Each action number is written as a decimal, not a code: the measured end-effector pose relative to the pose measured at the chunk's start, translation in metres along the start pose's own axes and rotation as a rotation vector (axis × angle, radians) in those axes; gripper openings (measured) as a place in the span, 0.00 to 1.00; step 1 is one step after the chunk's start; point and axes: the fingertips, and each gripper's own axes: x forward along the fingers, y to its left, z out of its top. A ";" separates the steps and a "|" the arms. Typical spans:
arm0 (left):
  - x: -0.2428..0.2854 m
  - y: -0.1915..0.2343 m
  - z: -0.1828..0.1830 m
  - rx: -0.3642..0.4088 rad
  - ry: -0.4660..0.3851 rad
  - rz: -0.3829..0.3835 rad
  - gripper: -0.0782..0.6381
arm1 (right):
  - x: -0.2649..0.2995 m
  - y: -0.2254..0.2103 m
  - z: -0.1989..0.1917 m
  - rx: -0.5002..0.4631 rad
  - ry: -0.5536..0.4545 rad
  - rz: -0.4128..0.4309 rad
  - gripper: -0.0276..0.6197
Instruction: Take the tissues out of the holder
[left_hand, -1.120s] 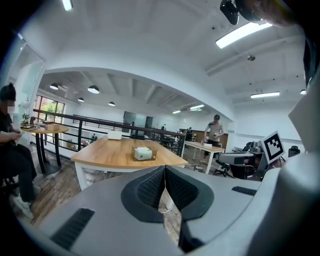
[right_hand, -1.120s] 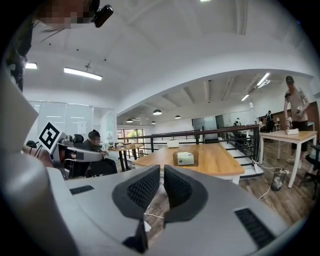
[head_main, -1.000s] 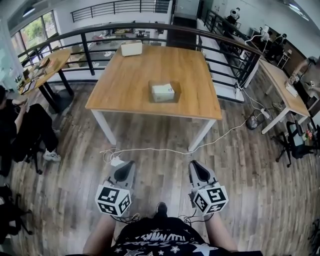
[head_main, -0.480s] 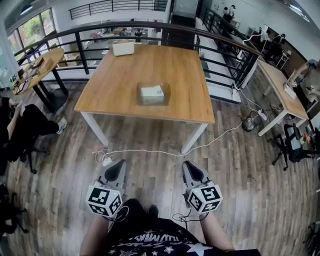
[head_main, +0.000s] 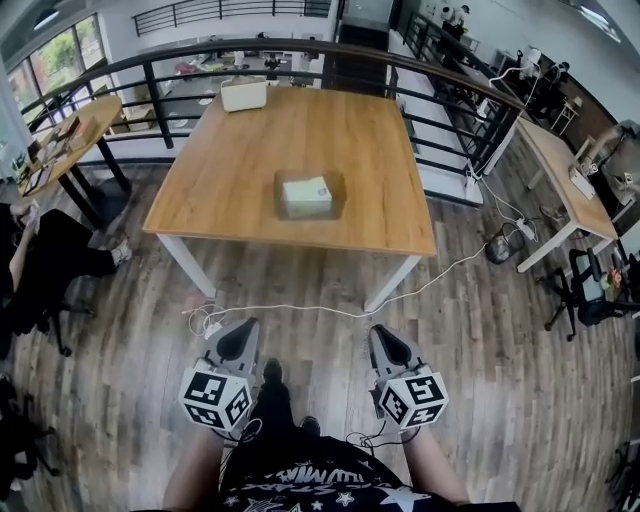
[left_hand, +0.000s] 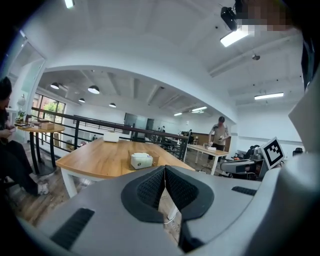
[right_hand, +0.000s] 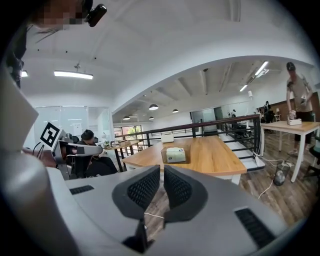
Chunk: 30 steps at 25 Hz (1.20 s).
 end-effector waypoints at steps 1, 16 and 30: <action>0.009 0.005 0.003 0.002 -0.001 -0.010 0.13 | 0.009 -0.005 0.005 0.001 -0.003 -0.012 0.09; 0.149 0.140 0.068 0.000 -0.011 -0.064 0.13 | 0.205 -0.014 0.064 -0.009 0.006 -0.020 0.09; 0.218 0.238 0.094 -0.042 0.003 -0.135 0.13 | 0.319 0.001 0.094 -0.033 0.029 -0.060 0.09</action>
